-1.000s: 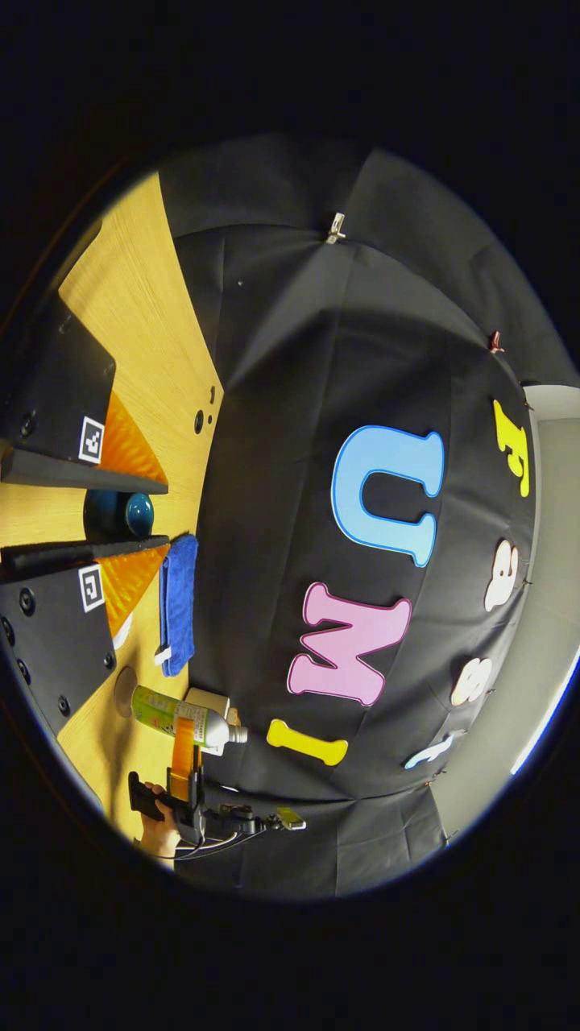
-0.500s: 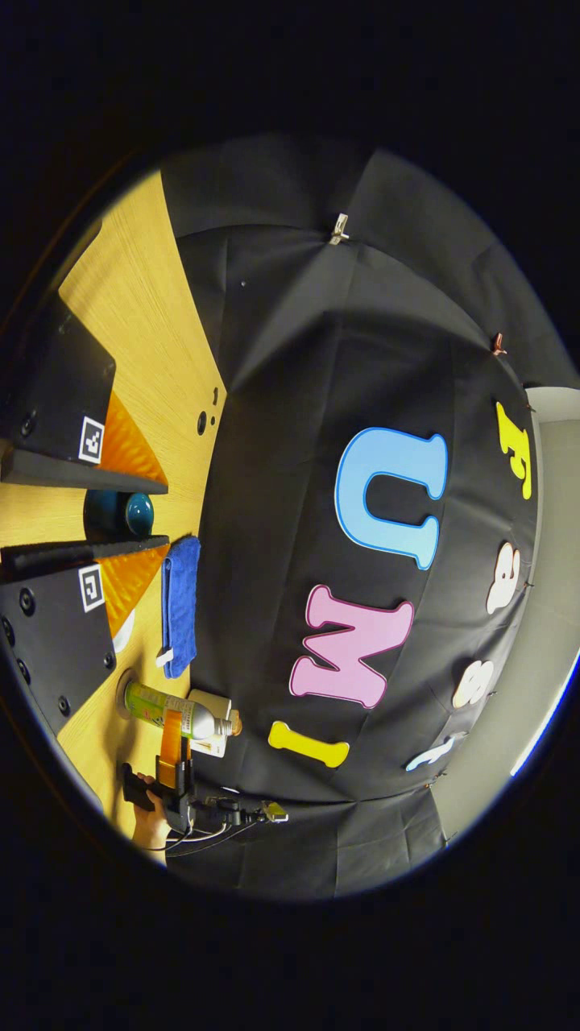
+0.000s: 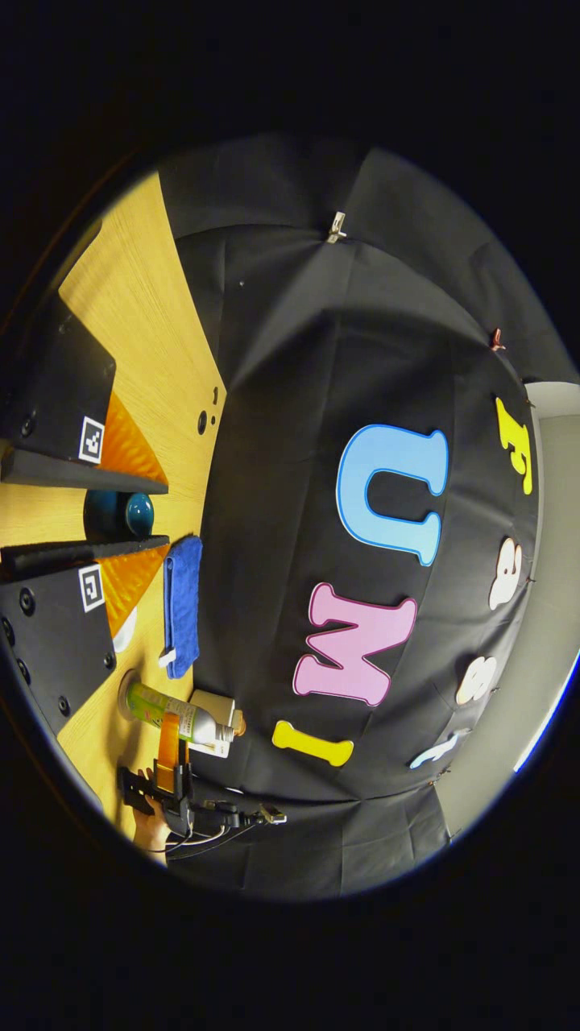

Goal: Open the teacup lid with one hand, grasp the water bottle and pour water into the teacup with the other hand; after pouring, place the water bottle on the coaster and then close the teacup lid.

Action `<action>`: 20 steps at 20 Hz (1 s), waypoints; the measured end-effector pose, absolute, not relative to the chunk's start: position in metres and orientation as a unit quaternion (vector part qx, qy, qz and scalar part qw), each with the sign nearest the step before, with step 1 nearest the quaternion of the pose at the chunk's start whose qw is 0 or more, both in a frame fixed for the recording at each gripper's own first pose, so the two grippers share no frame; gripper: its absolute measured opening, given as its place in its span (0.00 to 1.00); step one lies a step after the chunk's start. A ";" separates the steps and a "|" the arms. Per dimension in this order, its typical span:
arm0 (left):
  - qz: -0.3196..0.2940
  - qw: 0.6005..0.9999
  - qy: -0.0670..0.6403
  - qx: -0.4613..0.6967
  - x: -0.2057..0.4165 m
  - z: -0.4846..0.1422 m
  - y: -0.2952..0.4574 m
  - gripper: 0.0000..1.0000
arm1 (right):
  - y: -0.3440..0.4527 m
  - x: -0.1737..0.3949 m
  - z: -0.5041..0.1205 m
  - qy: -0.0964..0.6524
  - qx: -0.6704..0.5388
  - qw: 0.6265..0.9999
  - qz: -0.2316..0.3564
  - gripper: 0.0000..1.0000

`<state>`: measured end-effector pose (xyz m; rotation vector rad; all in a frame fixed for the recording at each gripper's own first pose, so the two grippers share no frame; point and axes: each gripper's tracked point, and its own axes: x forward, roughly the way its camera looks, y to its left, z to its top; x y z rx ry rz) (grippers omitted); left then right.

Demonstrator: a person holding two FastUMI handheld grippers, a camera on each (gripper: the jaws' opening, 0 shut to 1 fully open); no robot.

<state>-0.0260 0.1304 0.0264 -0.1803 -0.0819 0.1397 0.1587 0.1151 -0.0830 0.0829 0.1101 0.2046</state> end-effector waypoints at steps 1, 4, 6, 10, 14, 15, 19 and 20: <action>0.070 0.993 -0.041 -0.088 -0.025 0.028 0.129 0.31 | 0.114 0.155 -0.082 0.052 0.042 0.993 0.101 1.00; 0.070 0.993 -0.045 -0.082 -0.026 0.031 0.120 0.31 | 0.111 0.137 -0.082 0.045 0.030 0.994 0.098 1.00; 0.065 0.994 -0.047 -0.080 -0.025 0.033 0.110 0.31 | 0.112 0.124 -0.083 0.041 0.023 0.994 0.097 1.00; 0.038 0.996 -0.039 -0.074 -0.014 0.030 0.076 0.31 | 0.115 0.098 -0.082 0.022 -0.002 0.995 0.102 0.99; 0.010 0.997 -0.034 -0.074 0.001 0.025 0.045 0.31 | 0.112 0.073 -0.076 0.006 0.007 0.994 0.107 0.99; 0.000 0.997 -0.028 -0.077 0.007 0.022 0.036 0.31 | 0.111 0.068 -0.075 0.002 0.006 0.994 0.106 0.99; -0.013 0.998 -0.013 -0.063 0.035 0.016 0.023 0.31 | 0.089 0.055 -0.075 0.001 0.006 0.998 0.068 1.00; -0.015 0.998 -0.007 -0.057 0.042 0.014 0.020 0.31 | 0.083 0.053 -0.075 0.000 0.005 0.999 0.054 1.00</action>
